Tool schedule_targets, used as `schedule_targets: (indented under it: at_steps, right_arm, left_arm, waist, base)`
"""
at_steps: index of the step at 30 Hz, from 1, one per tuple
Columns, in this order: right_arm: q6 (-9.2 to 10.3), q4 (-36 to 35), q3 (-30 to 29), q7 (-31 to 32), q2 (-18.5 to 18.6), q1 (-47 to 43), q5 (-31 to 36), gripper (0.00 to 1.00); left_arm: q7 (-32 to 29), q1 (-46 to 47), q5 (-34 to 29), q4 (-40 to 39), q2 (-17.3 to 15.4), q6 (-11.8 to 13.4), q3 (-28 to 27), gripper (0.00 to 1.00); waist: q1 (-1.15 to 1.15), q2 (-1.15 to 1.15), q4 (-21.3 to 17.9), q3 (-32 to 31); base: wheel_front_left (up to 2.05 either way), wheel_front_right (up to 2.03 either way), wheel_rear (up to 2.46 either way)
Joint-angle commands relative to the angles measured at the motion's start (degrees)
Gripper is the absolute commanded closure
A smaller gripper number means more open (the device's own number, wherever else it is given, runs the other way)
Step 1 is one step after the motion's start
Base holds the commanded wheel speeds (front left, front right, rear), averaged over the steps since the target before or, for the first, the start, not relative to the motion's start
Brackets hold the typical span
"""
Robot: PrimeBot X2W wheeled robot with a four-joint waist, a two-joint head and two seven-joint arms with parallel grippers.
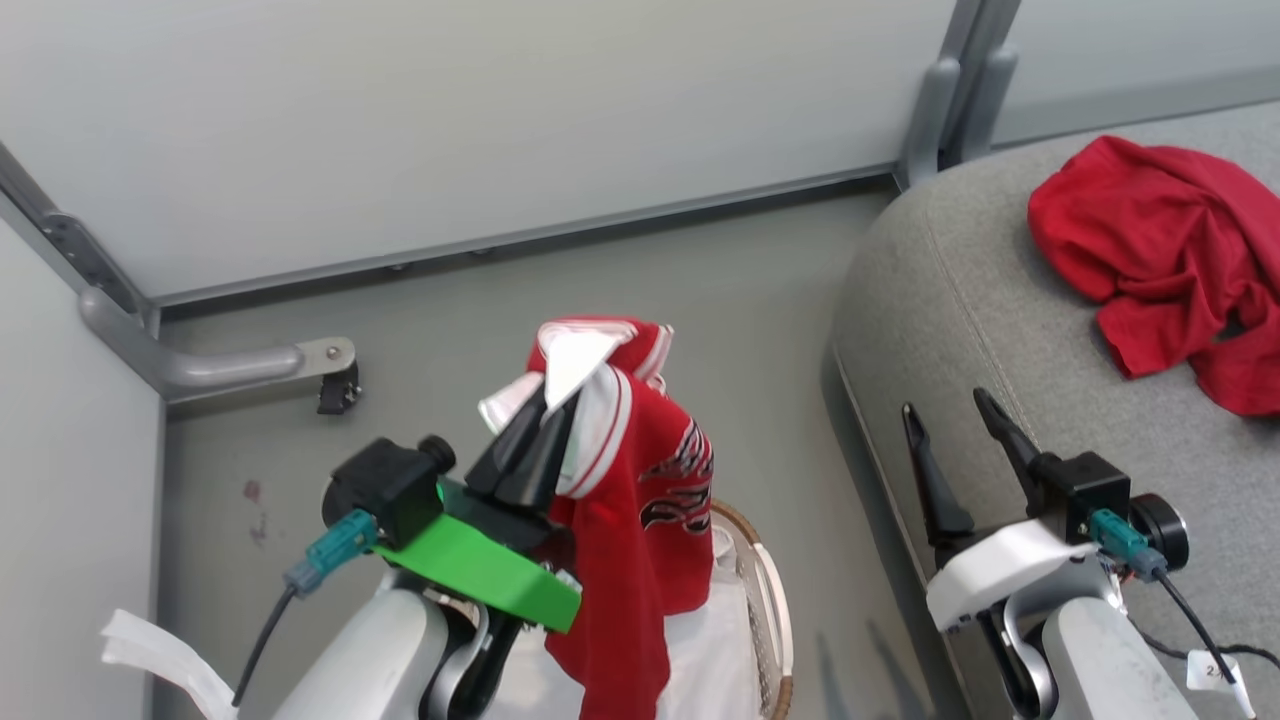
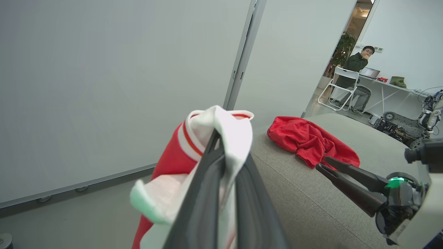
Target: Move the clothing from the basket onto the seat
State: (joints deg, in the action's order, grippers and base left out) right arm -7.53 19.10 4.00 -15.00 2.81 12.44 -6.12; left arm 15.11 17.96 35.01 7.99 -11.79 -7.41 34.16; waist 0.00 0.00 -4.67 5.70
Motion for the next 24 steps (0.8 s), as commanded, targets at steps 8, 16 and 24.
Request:
schedule_targets:
  at_steps: [8,16,24]
  right_arm:
    - [0.08,0.9,1.0,-0.3,0.2,-3.6,-0.5,0.0]
    - [0.08,1.1,6.1,-0.3,0.5,-3.4,0.4,0.0]
    - [0.08,-4.2,21.9,-0.3,2.8,-0.1,-4.8,0.0]
  left_arm:
    - [0.1,5.1,-2.2,-5.4,0.2,-0.1,-2.3,1.0]
    - [0.1,6.9,-2.4,-5.7,0.6,-0.1,-3.3,1.0]
    - [0.1,5.8,-2.1,-5.3,1.2,-0.1,-3.7,1.0]
  waist:
    - [0.0,0.0,1.5,-3.8]
    - [0.0,0.0,1.6,-4.1]
    - [0.0,0.0,2.0,-3.5]
  base:
    - [0.0,0.0,0.0]
    - [0.0,0.0,0.0]
    - [0.0,0.0,0.0]
